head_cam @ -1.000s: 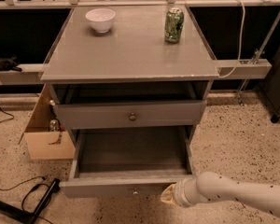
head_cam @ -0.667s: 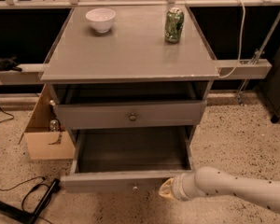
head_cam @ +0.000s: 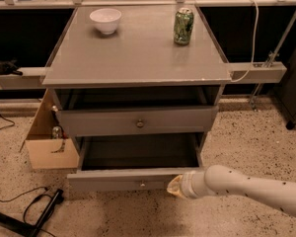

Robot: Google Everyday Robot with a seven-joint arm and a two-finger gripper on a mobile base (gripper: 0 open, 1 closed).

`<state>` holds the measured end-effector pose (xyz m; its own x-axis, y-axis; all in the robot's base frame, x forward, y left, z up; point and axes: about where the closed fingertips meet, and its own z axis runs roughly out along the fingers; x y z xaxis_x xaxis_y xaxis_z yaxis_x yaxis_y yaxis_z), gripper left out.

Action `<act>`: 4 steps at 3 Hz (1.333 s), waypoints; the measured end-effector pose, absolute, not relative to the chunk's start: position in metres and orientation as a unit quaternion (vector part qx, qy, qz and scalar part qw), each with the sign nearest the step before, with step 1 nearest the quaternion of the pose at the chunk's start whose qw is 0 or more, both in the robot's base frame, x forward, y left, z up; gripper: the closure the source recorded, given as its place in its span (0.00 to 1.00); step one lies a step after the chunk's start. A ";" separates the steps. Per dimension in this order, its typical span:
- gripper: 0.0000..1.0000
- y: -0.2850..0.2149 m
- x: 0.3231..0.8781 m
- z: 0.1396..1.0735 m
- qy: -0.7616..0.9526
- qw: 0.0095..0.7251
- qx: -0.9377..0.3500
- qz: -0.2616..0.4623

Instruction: Close middle drawer

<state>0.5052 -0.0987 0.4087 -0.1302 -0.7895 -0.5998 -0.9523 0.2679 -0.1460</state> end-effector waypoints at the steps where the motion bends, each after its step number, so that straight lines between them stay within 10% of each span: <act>1: 1.00 -0.098 0.556 0.439 0.740 0.331 -0.575 0.106; 4: 1.00 -0.070 0.572 0.376 0.750 0.318 -0.566 0.126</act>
Offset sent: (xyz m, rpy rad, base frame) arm 0.0525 0.0008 0.0306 0.0017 -0.0847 -0.0506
